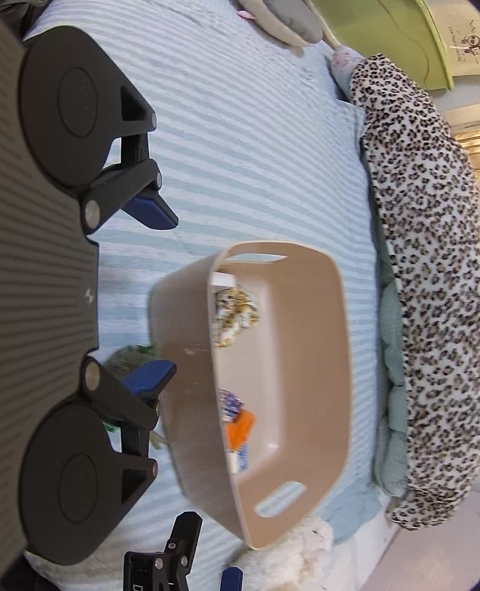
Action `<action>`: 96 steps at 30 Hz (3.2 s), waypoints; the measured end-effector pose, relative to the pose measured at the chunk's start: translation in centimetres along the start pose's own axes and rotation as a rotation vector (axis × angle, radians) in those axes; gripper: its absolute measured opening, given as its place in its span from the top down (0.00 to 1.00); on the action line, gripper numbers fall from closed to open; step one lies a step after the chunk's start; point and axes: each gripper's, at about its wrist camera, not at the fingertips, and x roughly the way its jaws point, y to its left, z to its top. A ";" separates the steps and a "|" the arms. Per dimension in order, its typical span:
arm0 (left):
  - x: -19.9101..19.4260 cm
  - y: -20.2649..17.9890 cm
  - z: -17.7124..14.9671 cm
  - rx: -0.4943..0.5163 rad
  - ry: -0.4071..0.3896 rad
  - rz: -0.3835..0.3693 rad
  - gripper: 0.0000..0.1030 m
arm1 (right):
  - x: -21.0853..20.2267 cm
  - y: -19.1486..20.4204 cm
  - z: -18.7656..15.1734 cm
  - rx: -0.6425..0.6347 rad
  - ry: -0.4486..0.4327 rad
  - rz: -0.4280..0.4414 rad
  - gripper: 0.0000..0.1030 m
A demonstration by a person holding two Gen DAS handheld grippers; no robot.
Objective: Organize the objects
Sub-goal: 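Grasp the green herb packet with the left gripper while the right grasps the hair clip, then carry the packet and clip into the basket and open both grippers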
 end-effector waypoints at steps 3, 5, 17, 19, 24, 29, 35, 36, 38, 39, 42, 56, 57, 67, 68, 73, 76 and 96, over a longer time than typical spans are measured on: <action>0.9 0.0 -1.0 -0.004 0.033 -0.001 0.24 | 1.1 0.2 -1.3 0.003 0.035 -0.002 0.04; 1.6 -0.1 -1.7 -0.009 0.055 -0.004 0.24 | 1.8 0.3 -2.0 0.004 0.056 -0.003 0.04; 5.5 -1.2 -3.6 -0.014 0.122 -0.035 0.24 | 5.5 0.1 -4.7 0.023 0.149 -0.031 0.04; 5.9 -1.2 -3.6 -0.033 0.117 -0.055 0.24 | 5.9 0.1 -4.9 0.022 0.159 -0.032 0.04; 6.2 -1.0 -2.9 -0.112 0.098 -0.088 0.23 | 6.4 0.3 -5.2 0.022 0.174 -0.026 0.04; 7.0 -1.6 -2.5 -0.106 0.100 -0.092 0.23 | 6.7 0.4 -5.1 0.024 0.177 -0.019 0.04; 8.4 -1.3 -3.3 -0.176 0.131 -0.122 0.25 | 6.6 0.7 -5.2 0.032 0.174 0.002 0.04; 8.3 -1.1 -3.3 -0.184 0.135 -0.123 0.32 | 6.5 0.7 -5.1 0.031 0.171 0.004 0.04; 8.0 -0.7 -3.3 -0.174 0.138 -0.128 0.49 | 6.4 0.9 -5.1 0.033 0.166 0.011 0.04; 7.8 -0.5 -3.2 -0.167 0.139 -0.131 0.61 | 6.4 1.0 -5.1 0.036 0.165 0.016 0.03; 7.3 -0.1 -3.0 -0.136 0.145 -0.120 0.64 | 6.4 1.4 -5.0 0.043 0.165 0.037 0.03; 7.5 1.8 -3.7 -0.158 0.148 -0.113 0.63 | 9.6 5.2 -4.4 0.048 0.168 0.081 0.02; 7.6 2.0 -3.7 -0.163 0.149 -0.118 0.63 | 9.9 5.3 -4.5 0.047 0.166 0.070 0.02; 7.5 1.9 -3.7 -0.151 0.139 -0.131 0.65 | 10.3 6.2 -5.1 0.009 0.118 0.044 0.34; 7.5 1.9 -3.7 -0.148 0.139 -0.133 0.66 | 10.1 6.3 -5.1 -0.003 0.114 0.045 0.37; 6.8 1.6 -3.8 -0.130 0.134 -0.139 0.68 | 9.2 6.1 -4.9 -0.002 0.111 0.056 0.48; 6.6 1.8 -3.9 -0.131 0.134 -0.141 0.68 | 8.7 5.9 -4.8 0.001 0.111 0.060 0.48; -0.8 0.9 -3.5 -0.094 0.020 -0.190 0.69 | 0.2 3.9 -2.7 0.011 -0.024 0.078 0.48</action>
